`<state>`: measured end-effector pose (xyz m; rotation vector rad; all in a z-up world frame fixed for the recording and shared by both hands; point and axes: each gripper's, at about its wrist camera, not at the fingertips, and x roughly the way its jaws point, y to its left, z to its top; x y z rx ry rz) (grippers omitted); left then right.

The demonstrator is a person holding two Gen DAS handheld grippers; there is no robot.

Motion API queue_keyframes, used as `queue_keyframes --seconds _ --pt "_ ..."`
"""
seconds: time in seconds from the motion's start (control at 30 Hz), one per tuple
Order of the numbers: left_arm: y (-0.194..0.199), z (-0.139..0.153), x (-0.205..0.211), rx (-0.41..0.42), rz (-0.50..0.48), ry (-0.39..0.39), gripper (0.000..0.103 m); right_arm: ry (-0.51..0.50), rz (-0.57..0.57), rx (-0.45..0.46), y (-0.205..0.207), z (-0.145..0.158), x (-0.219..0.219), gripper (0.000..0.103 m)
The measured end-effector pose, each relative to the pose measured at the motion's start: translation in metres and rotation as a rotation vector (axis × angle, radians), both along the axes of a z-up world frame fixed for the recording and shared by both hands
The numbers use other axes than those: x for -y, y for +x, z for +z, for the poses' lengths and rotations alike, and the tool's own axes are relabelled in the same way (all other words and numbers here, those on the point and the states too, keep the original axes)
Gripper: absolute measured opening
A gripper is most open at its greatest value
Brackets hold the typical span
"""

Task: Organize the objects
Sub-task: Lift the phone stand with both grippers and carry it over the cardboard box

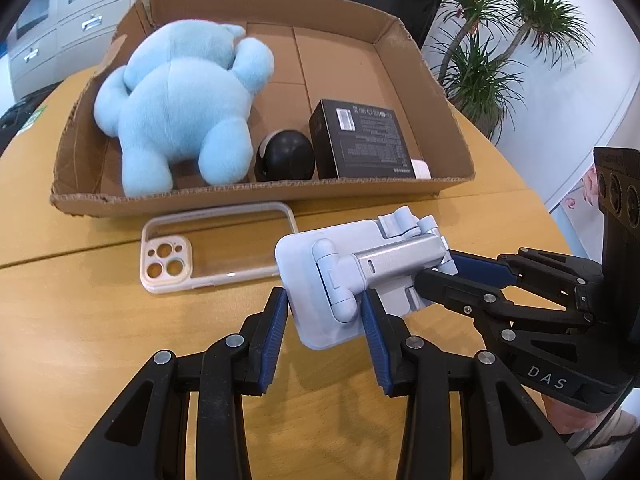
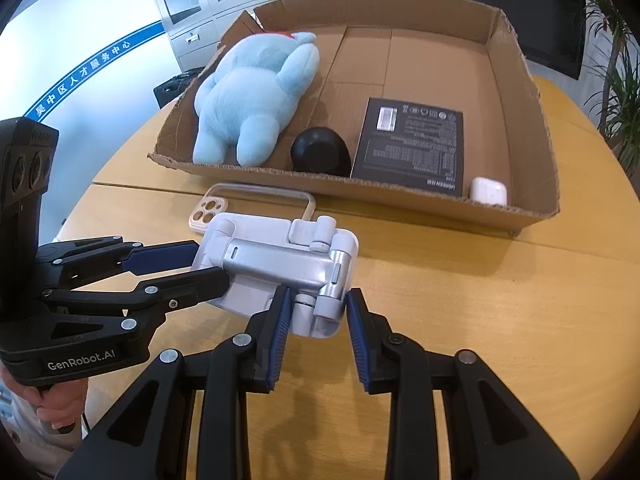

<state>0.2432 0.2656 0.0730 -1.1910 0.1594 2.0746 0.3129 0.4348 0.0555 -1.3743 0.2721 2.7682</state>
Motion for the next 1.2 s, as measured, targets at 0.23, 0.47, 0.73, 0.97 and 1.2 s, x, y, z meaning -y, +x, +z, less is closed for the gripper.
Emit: queue_keyframes --seconds 0.23,0.47,0.73,0.97,1.2 --pt "-0.004 0.019 -0.01 -0.038 -0.013 0.007 0.036 0.026 -0.017 -0.023 -0.003 0.016 -0.004 0.026" --pt "-0.009 0.038 -0.022 -0.082 -0.022 0.015 0.036 0.025 -0.04 -0.03 -0.009 0.028 -0.017 0.026" --pt "-0.015 0.039 -0.032 -0.086 -0.033 0.014 0.036 0.028 -0.068 -0.033 -0.015 0.032 -0.027 0.025" --pt "-0.02 0.033 -0.037 -0.073 -0.033 0.015 0.036 0.038 -0.075 -0.024 -0.019 0.028 -0.03 0.025" --pt "-0.021 0.037 -0.041 -0.085 -0.036 0.028 0.036 0.054 -0.08 -0.039 -0.019 0.033 -0.032 0.025"
